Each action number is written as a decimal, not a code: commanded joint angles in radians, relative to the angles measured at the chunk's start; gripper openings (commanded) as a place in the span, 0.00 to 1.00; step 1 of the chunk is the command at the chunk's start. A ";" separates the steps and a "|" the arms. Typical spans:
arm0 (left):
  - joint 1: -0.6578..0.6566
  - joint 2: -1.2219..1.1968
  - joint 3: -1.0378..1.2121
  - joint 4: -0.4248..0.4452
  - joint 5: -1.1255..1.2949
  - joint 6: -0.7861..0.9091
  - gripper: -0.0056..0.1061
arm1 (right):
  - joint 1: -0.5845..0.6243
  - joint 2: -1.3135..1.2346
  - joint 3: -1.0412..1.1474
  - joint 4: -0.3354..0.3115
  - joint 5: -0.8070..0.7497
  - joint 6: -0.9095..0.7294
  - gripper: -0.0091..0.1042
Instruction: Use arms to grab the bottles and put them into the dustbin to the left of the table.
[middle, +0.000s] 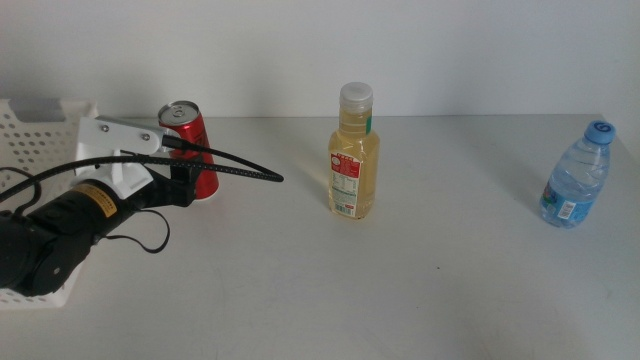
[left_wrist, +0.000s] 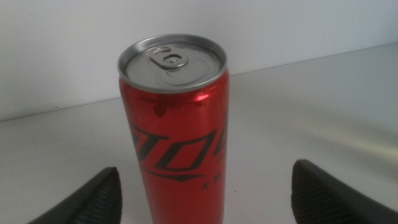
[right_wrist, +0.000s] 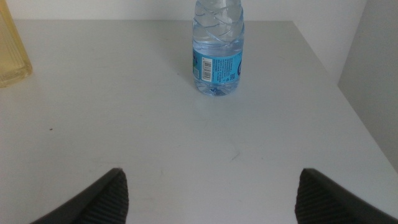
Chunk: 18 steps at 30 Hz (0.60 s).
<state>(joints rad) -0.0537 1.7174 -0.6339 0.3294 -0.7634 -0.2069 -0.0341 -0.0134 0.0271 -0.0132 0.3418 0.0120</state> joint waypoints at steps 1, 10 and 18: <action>0.008 0.007 -0.069 0.027 -0.068 -0.034 0.89 | -0.005 -0.022 -0.008 -0.012 -0.072 -0.005 0.73; 0.008 0.141 -0.224 0.025 -0.068 -0.046 0.89 | -0.005 -0.022 -0.008 -0.012 -0.072 -0.005 0.73; 0.008 0.239 -0.316 -0.008 -0.085 -0.047 0.86 | -0.005 -0.022 -0.008 -0.012 -0.072 -0.005 0.73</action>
<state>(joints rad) -0.0475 1.9865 -0.9070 0.3579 -0.7659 -0.2426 -0.0341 -0.0134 0.0271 -0.0132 0.3418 0.0120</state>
